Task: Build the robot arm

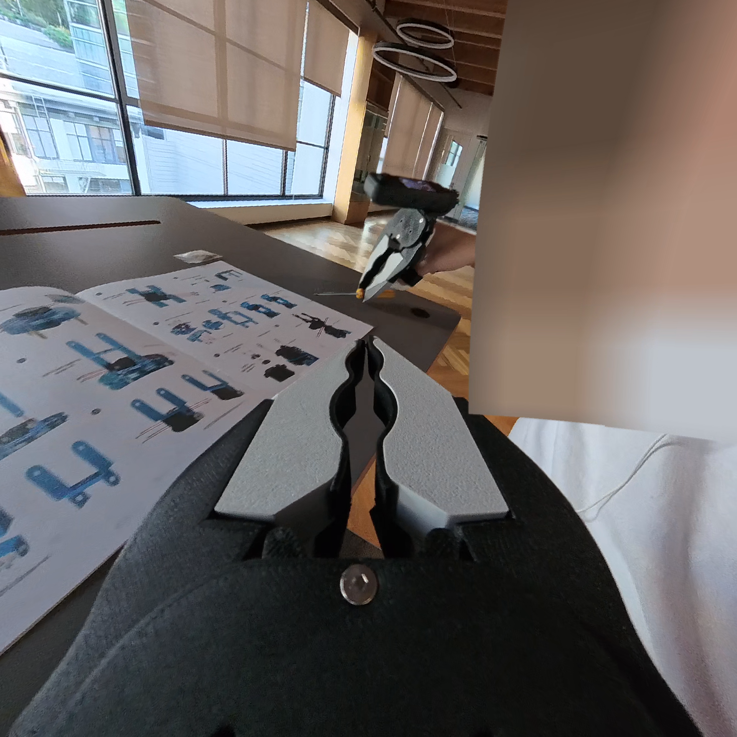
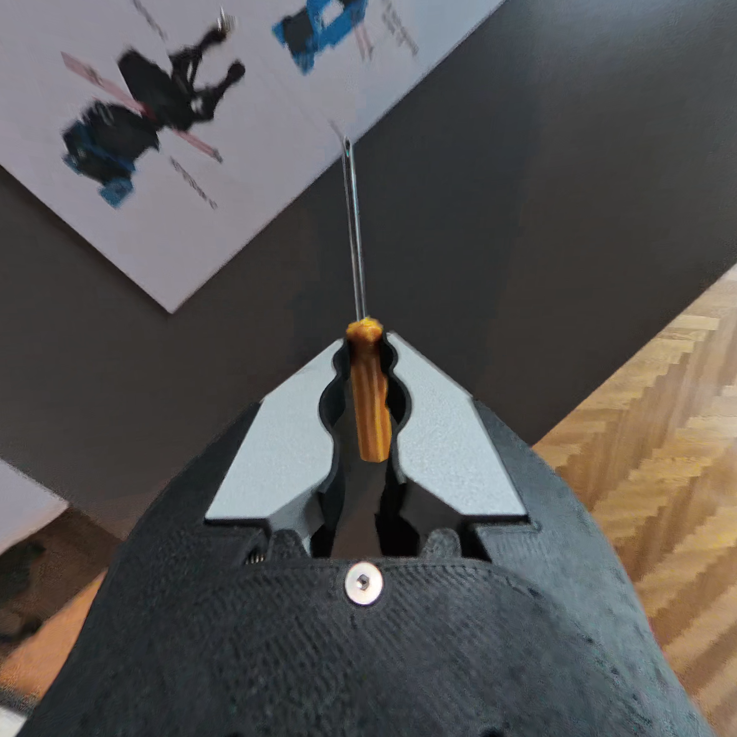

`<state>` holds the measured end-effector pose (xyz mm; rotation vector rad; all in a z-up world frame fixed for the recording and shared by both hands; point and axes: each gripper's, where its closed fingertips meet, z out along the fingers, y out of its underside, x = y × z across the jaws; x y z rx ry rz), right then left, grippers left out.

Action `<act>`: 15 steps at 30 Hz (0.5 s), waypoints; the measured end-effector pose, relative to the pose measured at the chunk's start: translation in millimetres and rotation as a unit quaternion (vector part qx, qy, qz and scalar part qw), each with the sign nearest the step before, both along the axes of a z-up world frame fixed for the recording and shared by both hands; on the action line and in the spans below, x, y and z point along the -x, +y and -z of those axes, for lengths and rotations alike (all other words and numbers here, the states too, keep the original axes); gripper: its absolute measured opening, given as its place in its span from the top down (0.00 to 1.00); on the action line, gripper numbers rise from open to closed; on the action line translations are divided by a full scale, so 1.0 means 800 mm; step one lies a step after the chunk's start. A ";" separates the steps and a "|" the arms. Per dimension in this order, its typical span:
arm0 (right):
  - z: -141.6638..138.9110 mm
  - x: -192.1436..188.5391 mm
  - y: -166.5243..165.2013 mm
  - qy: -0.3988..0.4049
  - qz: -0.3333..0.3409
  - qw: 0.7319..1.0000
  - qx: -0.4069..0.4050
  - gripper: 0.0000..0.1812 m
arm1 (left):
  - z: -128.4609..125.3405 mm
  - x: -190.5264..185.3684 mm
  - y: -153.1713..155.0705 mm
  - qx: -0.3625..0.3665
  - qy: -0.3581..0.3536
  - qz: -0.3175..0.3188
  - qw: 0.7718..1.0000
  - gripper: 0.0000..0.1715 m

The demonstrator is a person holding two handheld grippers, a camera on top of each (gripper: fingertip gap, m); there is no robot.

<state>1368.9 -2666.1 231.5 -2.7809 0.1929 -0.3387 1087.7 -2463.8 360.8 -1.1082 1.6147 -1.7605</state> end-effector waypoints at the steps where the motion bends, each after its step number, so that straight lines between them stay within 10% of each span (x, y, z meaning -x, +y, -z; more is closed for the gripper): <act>1: -0.001 0.000 0.003 -0.003 -0.011 1.000 -0.005 0.92 | -0.001 -0.003 -0.008 0.002 -0.002 0.000 1.000 1.00; 15: 0.003 0.003 -0.037 0.076 -0.048 0.995 0.043 0.80 | -0.008 -0.025 -0.051 0.038 0.005 0.008 0.999 1.00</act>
